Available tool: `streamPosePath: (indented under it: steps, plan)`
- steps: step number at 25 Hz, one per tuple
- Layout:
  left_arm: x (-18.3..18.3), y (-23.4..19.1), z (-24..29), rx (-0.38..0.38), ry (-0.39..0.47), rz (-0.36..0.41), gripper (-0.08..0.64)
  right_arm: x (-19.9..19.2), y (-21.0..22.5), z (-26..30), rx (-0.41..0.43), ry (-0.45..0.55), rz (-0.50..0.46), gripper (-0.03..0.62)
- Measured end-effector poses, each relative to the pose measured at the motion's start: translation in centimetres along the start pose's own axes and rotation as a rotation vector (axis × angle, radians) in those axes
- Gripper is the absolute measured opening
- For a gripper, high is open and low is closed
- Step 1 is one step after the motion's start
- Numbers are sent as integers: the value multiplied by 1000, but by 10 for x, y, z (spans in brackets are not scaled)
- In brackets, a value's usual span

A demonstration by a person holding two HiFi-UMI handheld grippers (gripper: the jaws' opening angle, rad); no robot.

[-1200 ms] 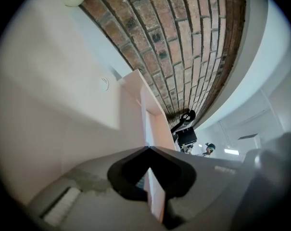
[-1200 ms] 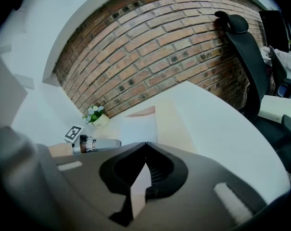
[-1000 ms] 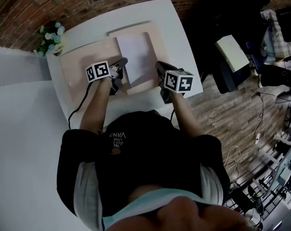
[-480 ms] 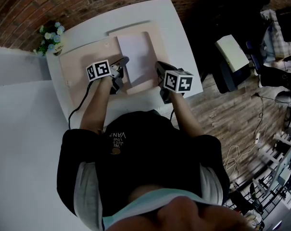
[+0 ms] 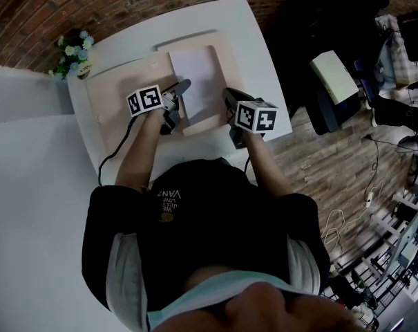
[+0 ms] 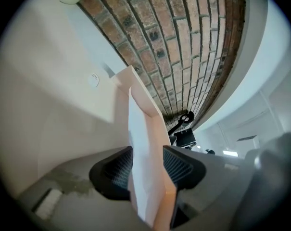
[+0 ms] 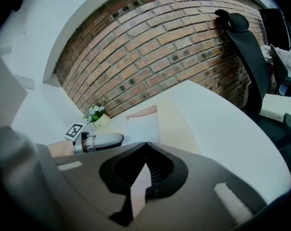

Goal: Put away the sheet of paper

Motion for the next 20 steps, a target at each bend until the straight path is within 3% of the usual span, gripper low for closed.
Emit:
streamPosePath:
  steps: [4,7,10,20]
  plan:
    - [-2,4,5,45,-41,43,281,0,-1,1,1,1,-1,-2]
    - [-5,9,10,85,-88,121,339,1,-1,1,1,2,3,-2]
    - [-6,10,11,100,-108,162,350,1,-2,2,3,3,1,-2]
    - [-7,12,5,143,-132,185,379,2,-4,0,10,6,-1,-2]
Point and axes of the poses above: the fingertips, and each gripper's own axes: z forward along the fingers, y to its right, x out of its top, the point moved 4 cm from there along -z, backward along the fingers, and after that the axes turned 1 degree about -x, right-handed, at the moved point
